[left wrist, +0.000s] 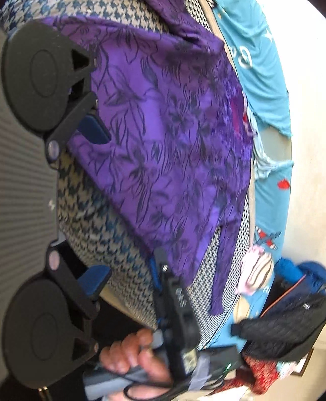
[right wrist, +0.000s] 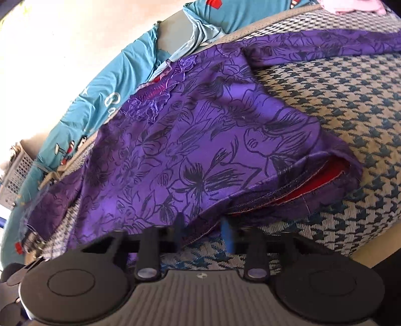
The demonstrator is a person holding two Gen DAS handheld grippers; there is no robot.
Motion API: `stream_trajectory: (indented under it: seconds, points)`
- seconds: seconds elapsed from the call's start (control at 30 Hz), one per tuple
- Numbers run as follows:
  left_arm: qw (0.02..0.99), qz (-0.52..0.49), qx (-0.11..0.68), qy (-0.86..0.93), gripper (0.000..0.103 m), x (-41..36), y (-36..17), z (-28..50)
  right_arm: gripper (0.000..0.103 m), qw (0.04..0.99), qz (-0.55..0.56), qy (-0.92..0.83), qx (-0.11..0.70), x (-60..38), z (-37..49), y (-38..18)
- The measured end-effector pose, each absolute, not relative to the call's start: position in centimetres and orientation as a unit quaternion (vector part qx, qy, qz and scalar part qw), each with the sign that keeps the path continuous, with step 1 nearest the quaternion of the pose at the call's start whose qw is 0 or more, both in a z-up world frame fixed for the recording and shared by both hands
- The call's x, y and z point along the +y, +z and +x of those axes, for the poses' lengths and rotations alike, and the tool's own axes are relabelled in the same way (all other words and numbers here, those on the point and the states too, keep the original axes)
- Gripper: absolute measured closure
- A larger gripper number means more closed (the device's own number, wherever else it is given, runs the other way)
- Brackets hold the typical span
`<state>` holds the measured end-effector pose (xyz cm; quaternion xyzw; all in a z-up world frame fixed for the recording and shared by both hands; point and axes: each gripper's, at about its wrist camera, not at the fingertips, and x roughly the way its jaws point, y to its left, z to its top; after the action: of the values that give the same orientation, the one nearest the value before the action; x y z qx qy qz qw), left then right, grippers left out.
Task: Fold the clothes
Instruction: 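Move the right gripper to the red-lined hem edge and close on it, then lift the hem edge with the right gripper and fold it over the body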
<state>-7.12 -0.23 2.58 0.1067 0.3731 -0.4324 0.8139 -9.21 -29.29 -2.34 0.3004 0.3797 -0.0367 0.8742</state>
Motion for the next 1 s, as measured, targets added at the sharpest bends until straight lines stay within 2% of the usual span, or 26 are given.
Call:
stream_trajectory:
  seconds: [0.07, 0.17, 0.27, 0.4, 0.6, 0.73, 1.0]
  points:
    - [0.807, 0.103, 0.375, -0.445, 0.000, -0.4, 2.5, -7.5, 0.094, 0.879, 0.297, -0.035, 0.372, -29.1, -9.1, -2.3]
    - [0.796, 0.097, 0.381, -0.460, 0.000, -0.7, 2.3, -7.8, 0.099, 0.889, 0.297, -0.039, 0.347, -29.0, -9.1, -1.8]
    - [0.782, 0.096, 0.397, -0.470, 0.000, -1.4, 1.7, -7.8, 0.099, 0.893, 0.312, -0.040, 0.322, -29.3, -9.0, -1.4]
    - [0.771, 0.094, 0.412, -0.476, 0.000, -1.8, 1.0, -7.9, 0.099, 0.891, 0.322, -0.051, 0.318, -29.4, -8.7, -1.1]
    - [0.769, 0.110, 0.425, -0.465, 0.000, -2.3, -0.3, -7.8, 0.095, 0.873, 0.333, -0.049, 0.353, -29.7, -8.7, -1.5]
    - [0.769, 0.102, 0.434, -0.458, 0.000, -2.2, -0.6, -7.5, 0.083, 0.865, 0.340, -0.033, 0.367, -29.4, -9.3, -2.0]
    - [0.772, 0.099, 0.436, -0.451, 0.000, -1.9, -0.8, -7.1, 0.082, 0.850, 0.356, -0.047, 0.386, -28.7, -10.7, -2.8]
